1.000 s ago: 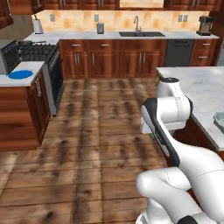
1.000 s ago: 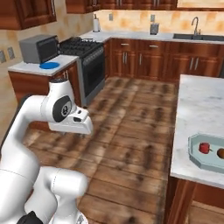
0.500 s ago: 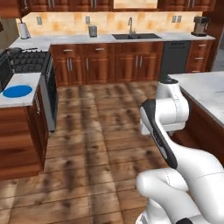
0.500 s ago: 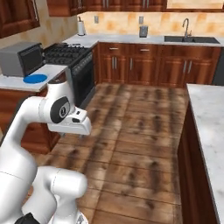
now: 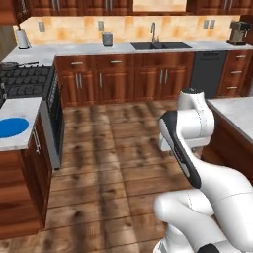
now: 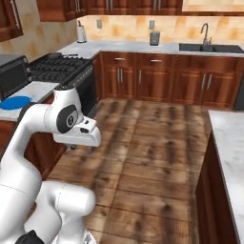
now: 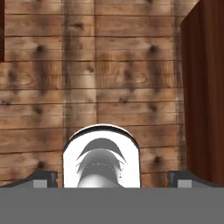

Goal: Place the cold items (bell pepper and pear) from the fridge in one tupperware on the dining counter. Place the warm items (kebab skewer and hot dog) in the stove area in another tupperware.

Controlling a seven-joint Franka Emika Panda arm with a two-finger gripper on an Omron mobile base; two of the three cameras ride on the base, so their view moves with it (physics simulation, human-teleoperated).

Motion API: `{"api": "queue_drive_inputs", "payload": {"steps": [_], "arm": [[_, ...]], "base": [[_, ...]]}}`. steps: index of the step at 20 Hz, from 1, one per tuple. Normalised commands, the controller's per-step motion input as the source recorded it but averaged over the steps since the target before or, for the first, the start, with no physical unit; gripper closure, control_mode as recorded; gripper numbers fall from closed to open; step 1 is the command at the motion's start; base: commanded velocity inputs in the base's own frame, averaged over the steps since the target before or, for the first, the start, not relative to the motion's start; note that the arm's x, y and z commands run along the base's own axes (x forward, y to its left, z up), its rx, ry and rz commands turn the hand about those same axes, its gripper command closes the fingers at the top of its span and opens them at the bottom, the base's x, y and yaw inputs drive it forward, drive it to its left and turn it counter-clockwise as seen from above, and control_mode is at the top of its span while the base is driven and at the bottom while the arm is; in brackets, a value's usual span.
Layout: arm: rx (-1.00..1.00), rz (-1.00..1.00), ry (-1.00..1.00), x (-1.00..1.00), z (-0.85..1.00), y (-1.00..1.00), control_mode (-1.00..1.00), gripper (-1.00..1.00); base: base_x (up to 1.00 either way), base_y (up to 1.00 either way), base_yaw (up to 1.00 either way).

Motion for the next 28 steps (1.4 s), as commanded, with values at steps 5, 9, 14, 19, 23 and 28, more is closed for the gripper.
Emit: {"api": "queue_drive_inputs", "payload": {"steps": [5,9,14,19,23,28], "arm": [[0.00,0.00,0.00,0.00,0.00,0.00,1.00,-1.00],[0.00,0.00,0.00,0.00,0.00,0.00,1.00,-1.00],[0.00,0.00,0.00,0.00,0.00,0.00,1.00,-1.00],[0.00,0.00,0.00,0.00,0.00,0.00,1.00,-1.00],[0.00,0.00,0.00,0.00,0.00,0.00,1.00,-1.00],[0.00,0.00,0.00,0.00,0.00,0.00,1.00,-1.00]], "base": [[1.00,0.14,0.00],[1.00,0.14,0.00],[1.00,0.13,0.00],[1.00,0.12,0.00],[1.00,0.08,0.03],[1.00,0.18,0.29]]}}
